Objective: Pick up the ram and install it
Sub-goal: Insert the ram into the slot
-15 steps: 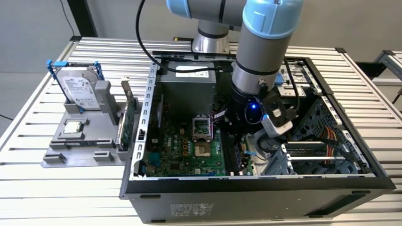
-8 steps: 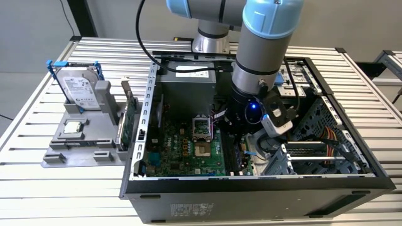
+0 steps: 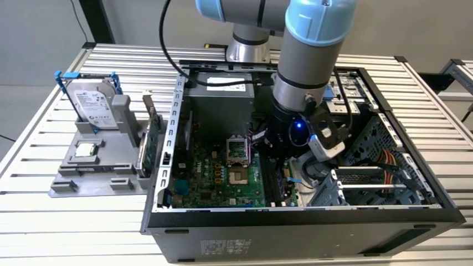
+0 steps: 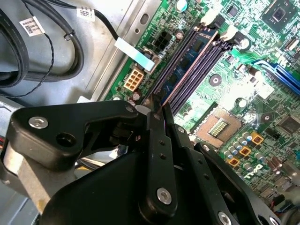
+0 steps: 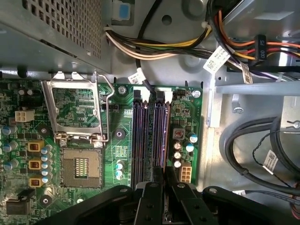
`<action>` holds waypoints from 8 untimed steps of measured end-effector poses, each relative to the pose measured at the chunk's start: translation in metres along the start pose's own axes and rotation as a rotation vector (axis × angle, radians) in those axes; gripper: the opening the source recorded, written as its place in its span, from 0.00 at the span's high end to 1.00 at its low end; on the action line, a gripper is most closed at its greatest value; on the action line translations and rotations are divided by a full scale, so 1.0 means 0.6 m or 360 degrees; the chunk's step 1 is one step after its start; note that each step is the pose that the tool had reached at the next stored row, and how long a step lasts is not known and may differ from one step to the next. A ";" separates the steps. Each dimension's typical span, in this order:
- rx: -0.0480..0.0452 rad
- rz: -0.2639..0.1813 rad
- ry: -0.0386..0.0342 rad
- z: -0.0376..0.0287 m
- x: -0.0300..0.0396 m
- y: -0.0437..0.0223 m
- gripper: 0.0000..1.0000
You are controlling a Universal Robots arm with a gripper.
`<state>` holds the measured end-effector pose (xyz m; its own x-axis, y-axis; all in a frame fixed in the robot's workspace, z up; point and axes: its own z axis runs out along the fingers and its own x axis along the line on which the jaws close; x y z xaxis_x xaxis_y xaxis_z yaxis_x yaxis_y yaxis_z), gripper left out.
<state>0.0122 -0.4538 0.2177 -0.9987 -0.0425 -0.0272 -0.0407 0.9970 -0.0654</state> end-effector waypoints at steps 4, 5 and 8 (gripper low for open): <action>0.0000 0.0000 0.0000 0.006 0.000 0.000 1.00; 0.0001 -0.0001 0.0000 0.007 0.000 0.000 1.00; 0.0001 0.0000 0.0000 0.010 0.000 0.000 1.00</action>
<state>0.0121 -0.4539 0.2114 -0.9987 -0.0428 -0.0271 -0.0410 0.9970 -0.0660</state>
